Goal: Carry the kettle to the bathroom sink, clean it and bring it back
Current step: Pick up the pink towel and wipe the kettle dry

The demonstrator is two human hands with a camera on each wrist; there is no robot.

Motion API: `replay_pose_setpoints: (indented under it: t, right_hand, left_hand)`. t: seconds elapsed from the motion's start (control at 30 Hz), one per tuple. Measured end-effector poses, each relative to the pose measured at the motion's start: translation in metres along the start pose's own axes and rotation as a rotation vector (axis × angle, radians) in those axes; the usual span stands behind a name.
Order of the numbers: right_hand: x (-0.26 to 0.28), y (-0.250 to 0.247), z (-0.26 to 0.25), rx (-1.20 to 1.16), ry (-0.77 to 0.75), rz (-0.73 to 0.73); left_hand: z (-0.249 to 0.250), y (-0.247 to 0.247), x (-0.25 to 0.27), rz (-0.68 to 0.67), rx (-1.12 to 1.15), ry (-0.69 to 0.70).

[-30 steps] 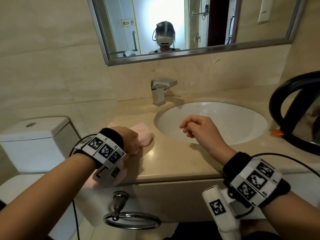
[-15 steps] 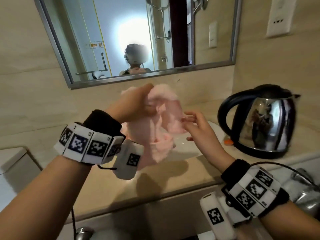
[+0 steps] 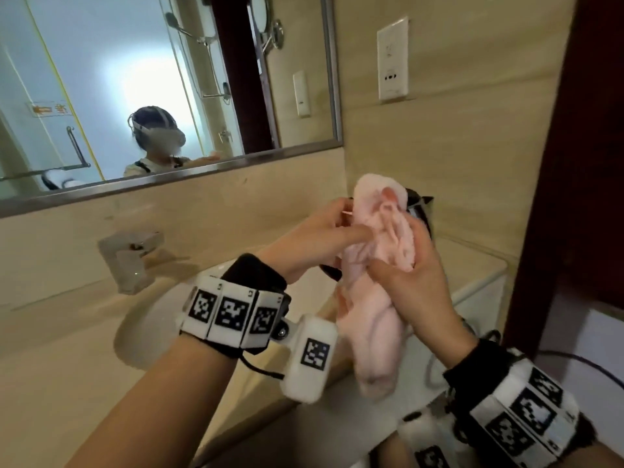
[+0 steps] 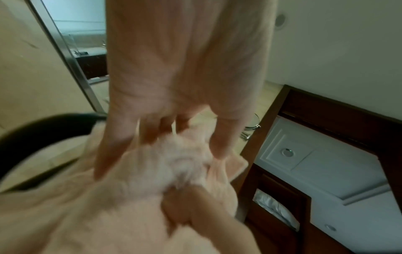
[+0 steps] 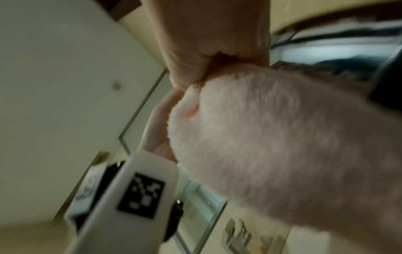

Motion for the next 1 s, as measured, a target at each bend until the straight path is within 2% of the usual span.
replay_pose_setpoints:
  t: [0.03,0.13,0.2,0.3,0.43,0.6,0.77,0.87,1.0]
  right_hand:
    - [-0.002,-0.015,-0.002,0.021,-0.021,0.055]
    - [-0.007,-0.045,0.003,0.19,-0.037,0.146]
    - [-0.012,-0.053,0.008,0.364,-0.024,0.135]
    - [-0.02,-0.062,0.006,0.476,-0.014,0.149]
    - [-0.038,-0.094,0.014,0.499,0.046,0.24]
    - [-0.054,-0.13,0.023,0.4,0.153,0.333]
    - [-0.062,-0.145,0.023,0.426,0.217,0.439]
    - [-0.061,-0.152,0.012,0.424,0.214,0.485]
    - [-0.058,-0.155,-0.004,0.478,0.15,0.509]
  left_hand:
    - [0.0,-0.004,-0.01,0.07,-0.032,0.0]
    - [-0.006,-0.036,-0.028,0.413,-0.249,0.0]
    - [-0.023,-0.04,-0.038,0.474,-0.374,-0.071]
    - [-0.054,-0.03,-0.047,0.4,-0.372,-0.152]
    - [-0.067,-0.021,-0.047,0.319,-0.237,-0.106]
    - [-0.056,-0.011,-0.041,0.272,-0.255,0.021]
    - [-0.036,0.008,-0.03,0.198,-0.338,0.118]
    - [-0.019,0.025,-0.024,0.16,-0.402,0.158]
    - [-0.004,0.045,-0.019,0.213,-0.438,0.177]
Point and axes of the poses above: each hand's wrist, its own x-axis away from the middle knuckle, its own y-axis out of the palm, z = x × y, the point moved 10 cm from there along -x, towards the middle knuckle, and after that the axes turned 13 degrees about -x, right-handed, at the moved point
